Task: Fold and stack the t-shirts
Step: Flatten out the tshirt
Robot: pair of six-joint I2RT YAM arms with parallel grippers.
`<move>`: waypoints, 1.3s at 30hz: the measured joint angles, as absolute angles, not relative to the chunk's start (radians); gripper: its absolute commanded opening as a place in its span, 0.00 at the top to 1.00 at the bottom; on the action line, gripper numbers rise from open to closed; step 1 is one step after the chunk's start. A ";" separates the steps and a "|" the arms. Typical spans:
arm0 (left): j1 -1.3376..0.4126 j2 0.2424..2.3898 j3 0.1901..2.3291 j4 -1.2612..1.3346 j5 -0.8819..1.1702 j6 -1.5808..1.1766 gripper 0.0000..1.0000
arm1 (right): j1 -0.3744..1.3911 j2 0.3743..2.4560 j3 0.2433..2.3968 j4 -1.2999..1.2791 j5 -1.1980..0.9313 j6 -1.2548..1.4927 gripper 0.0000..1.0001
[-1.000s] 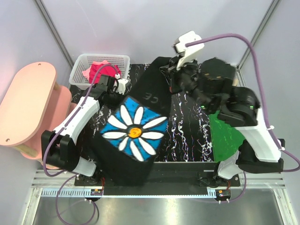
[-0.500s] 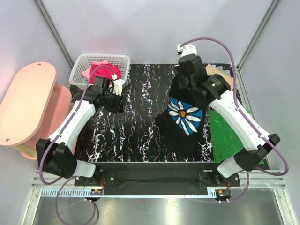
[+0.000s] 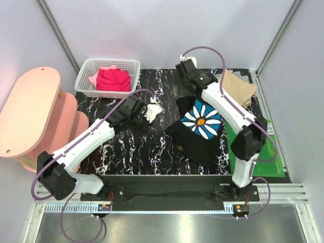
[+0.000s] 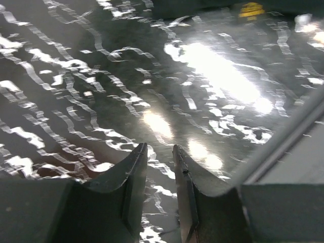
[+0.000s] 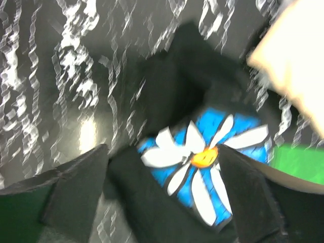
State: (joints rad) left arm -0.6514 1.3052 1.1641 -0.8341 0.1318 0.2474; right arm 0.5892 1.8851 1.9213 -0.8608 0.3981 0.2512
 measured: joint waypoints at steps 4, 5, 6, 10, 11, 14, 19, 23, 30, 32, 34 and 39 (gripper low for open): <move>-0.643 1.377 1.171 -0.783 0.048 0.277 0.69 | 0.599 1.642 1.675 -0.860 0.297 0.348 0.12; -0.641 1.412 1.177 -0.771 0.038 0.279 0.69 | 0.620 1.549 1.607 -0.873 0.279 0.371 0.12; -0.640 1.444 1.184 -0.762 0.033 0.279 0.69 | 0.641 1.483 1.569 -0.887 0.265 0.387 0.15; -0.636 1.612 1.240 -0.745 0.038 0.266 0.69 | 0.904 1.245 1.443 -0.915 0.196 0.473 0.18; -0.636 1.649 1.255 -0.742 0.044 0.261 0.69 | 0.987 1.219 1.417 -0.925 0.179 0.501 0.18; -0.635 1.726 1.299 -0.742 0.057 0.246 0.69 | 1.152 1.223 1.326 -0.955 0.167 0.581 0.20; -0.637 1.768 1.377 -0.749 0.097 0.221 0.64 | 1.240 1.348 1.153 -1.013 0.191 0.679 0.23; -0.652 1.768 1.414 -0.745 0.138 0.200 0.60 | 1.243 1.380 1.118 -1.089 0.284 0.749 0.25; -0.714 1.768 1.409 -0.769 0.188 0.197 0.54 | 1.243 1.474 1.135 -1.157 0.413 0.842 0.25; -0.727 1.768 1.405 -0.775 0.197 0.198 0.53 | 1.243 1.480 1.121 -1.144 0.421 0.850 0.24; -0.729 1.768 1.404 -0.780 0.205 0.199 0.52 | 1.243 1.481 1.103 -1.129 0.424 0.854 0.26; -0.729 1.768 1.404 -0.787 0.217 0.202 0.50 | 1.227 1.481 1.066 -1.092 0.428 0.855 0.34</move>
State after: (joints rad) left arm -0.7288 1.7683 1.4044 -0.7872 0.2169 0.2016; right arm 1.2266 1.4807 1.0657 -1.0924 0.4278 0.8547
